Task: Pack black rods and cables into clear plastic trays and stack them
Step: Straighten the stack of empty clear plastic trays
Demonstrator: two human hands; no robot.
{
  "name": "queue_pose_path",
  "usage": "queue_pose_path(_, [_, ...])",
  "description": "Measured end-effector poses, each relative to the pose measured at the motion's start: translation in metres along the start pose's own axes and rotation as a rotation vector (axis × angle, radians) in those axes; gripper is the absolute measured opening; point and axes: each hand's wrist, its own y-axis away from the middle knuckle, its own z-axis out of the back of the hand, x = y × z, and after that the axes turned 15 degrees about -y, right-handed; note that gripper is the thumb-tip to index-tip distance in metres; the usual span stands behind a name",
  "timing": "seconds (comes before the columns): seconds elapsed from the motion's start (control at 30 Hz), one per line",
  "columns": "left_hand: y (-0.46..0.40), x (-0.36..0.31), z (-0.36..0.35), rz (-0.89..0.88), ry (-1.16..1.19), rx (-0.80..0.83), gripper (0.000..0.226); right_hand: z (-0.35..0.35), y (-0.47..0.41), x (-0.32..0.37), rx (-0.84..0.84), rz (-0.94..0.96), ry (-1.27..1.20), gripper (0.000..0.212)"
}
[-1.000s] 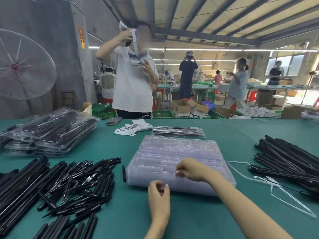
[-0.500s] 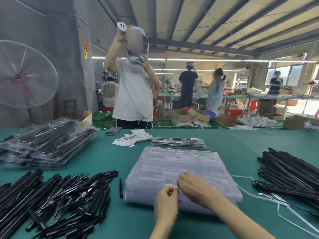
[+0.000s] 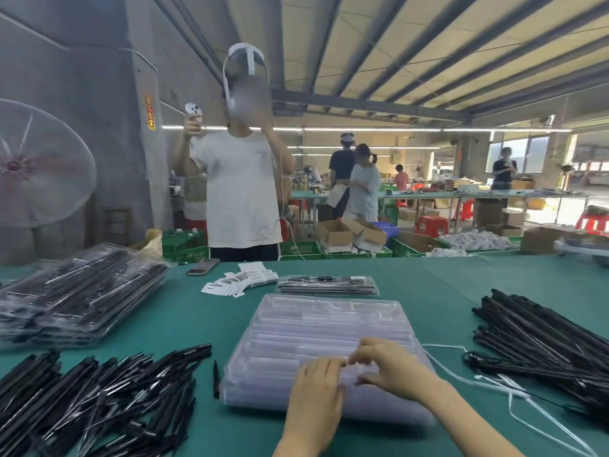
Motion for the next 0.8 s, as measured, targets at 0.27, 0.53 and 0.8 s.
queue_pose_path(0.27, [-0.037,0.013,-0.006,0.188,0.346,0.424,0.009,0.034,0.031,-0.040,0.077,-0.203,-0.241,0.015])
queue_pose_path(0.53, [-0.057,0.034,-0.011,0.128,0.497,0.618,0.011,0.035,0.032,-0.055,0.093,-0.268,-0.436,0.020])
queue_pose_path(0.8, [-0.067,0.034,-0.006,-0.049,0.394,0.658,0.007,0.038,0.020,-0.048,0.221,-0.195,-0.255,0.016])
